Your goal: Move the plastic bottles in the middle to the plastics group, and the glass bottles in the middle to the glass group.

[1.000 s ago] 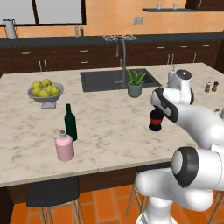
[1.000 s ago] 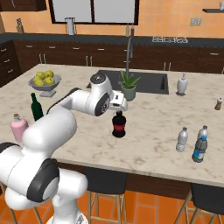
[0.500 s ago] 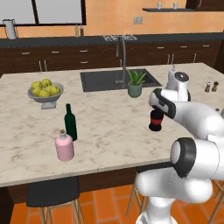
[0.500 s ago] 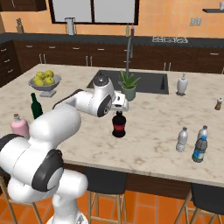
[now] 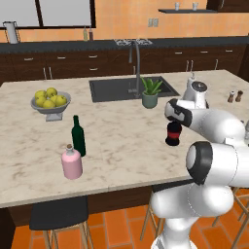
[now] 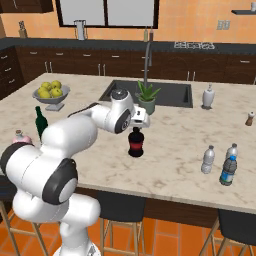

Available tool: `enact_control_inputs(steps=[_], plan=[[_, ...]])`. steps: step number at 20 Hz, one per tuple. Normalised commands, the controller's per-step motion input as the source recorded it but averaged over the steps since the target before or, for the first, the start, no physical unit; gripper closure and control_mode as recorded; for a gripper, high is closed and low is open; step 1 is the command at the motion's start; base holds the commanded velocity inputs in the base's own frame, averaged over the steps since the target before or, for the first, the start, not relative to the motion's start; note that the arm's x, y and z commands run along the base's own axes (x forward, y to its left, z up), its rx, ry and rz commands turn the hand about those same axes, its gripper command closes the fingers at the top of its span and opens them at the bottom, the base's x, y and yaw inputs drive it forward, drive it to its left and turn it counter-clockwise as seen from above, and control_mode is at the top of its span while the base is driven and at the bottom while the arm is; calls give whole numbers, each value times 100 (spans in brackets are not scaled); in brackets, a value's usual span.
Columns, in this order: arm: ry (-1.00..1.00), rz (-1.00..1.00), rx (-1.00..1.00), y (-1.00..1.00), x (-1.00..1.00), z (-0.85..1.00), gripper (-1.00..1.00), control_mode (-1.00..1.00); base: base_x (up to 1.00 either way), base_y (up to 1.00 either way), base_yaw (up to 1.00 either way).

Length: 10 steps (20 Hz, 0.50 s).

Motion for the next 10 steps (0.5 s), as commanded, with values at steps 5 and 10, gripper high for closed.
enact_control_inputs(steps=[5,10], plan=[[0,0,0,-5,18,-2,-100,-100,0,0,0],[0,0,0,0,19,-15,-100,-100,0,0,0]])
